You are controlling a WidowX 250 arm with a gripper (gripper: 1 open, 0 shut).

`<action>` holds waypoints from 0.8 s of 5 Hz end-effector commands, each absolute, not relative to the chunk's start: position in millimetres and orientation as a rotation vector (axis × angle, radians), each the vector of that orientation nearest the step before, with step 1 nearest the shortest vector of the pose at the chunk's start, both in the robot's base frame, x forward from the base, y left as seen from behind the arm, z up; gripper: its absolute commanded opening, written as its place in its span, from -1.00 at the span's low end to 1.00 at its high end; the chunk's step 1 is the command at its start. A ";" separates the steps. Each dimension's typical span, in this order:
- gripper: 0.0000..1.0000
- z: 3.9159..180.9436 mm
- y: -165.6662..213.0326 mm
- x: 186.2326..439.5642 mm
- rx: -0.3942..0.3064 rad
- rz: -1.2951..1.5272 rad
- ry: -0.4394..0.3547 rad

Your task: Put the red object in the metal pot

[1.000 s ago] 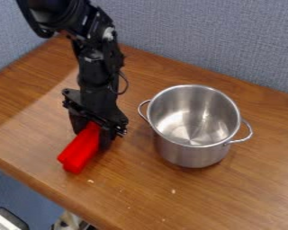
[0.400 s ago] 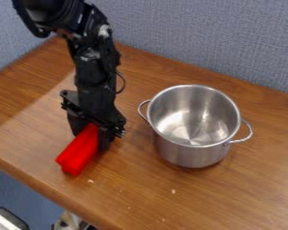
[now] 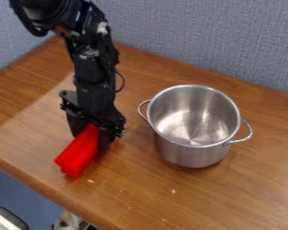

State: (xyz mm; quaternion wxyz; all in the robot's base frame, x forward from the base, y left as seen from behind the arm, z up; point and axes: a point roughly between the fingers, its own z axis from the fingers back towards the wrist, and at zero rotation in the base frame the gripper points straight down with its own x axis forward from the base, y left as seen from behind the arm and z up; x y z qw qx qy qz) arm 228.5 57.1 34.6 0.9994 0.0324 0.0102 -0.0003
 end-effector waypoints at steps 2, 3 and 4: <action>-1.00 50.3 62.4 232.6 0.074 0.019 -0.021; -1.00 53.0 62.7 231.8 0.074 0.023 -0.016; -1.00 55.5 63.1 231.0 0.075 0.026 -0.010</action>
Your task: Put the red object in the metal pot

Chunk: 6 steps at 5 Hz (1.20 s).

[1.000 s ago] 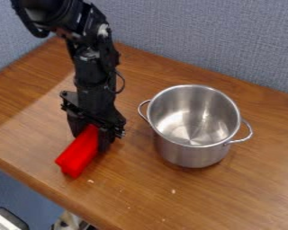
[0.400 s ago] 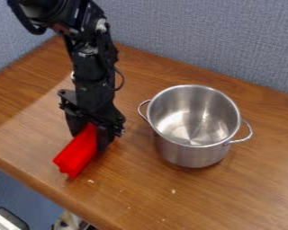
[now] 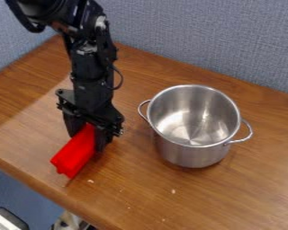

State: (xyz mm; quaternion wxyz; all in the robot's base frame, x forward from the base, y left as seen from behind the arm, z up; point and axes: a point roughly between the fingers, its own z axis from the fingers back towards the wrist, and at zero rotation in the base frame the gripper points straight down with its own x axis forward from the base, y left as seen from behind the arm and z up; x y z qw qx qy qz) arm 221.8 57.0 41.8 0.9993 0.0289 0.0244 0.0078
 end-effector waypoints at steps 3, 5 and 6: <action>-1.00 62.4 64.0 227.6 0.085 0.028 0.009; -1.00 67.3 63.6 224.2 0.095 0.029 0.019; -1.00 70.3 62.2 222.6 0.097 0.028 0.022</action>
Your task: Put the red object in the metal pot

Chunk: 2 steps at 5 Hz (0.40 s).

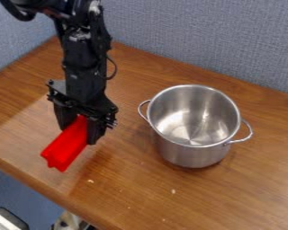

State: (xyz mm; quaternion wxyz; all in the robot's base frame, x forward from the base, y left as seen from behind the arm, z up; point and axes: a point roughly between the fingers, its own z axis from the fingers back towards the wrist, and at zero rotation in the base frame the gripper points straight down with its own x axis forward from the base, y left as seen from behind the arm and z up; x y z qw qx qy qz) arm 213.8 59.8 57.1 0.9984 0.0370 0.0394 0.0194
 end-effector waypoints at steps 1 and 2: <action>-1.00 74.8 58.4 221.0 0.102 0.020 0.026; -1.00 90.9 35.7 219.5 0.116 -0.040 0.017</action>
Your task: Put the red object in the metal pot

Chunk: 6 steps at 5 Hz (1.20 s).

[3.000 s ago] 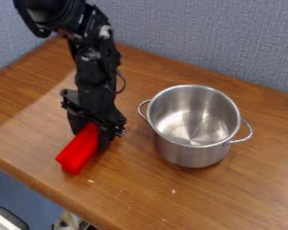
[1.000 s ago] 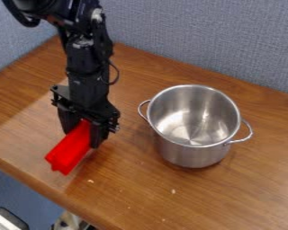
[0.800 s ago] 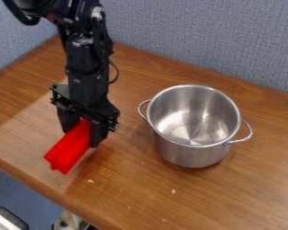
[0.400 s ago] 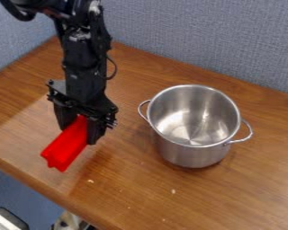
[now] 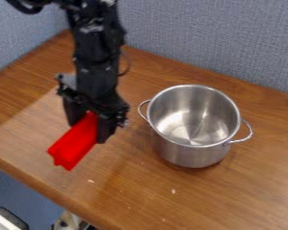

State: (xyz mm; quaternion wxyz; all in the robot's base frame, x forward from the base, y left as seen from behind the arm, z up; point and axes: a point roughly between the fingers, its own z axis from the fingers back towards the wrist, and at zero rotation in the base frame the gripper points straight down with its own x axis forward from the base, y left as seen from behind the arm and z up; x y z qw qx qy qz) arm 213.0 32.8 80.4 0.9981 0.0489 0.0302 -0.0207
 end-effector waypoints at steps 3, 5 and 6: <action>-1.00 130.7 -53.3 261.1 0.145 -0.239 -0.056; -1.00 132.3 -67.6 276.8 0.091 -0.224 -0.146; -1.00 130.8 -65.4 282.2 0.084 -0.218 -0.157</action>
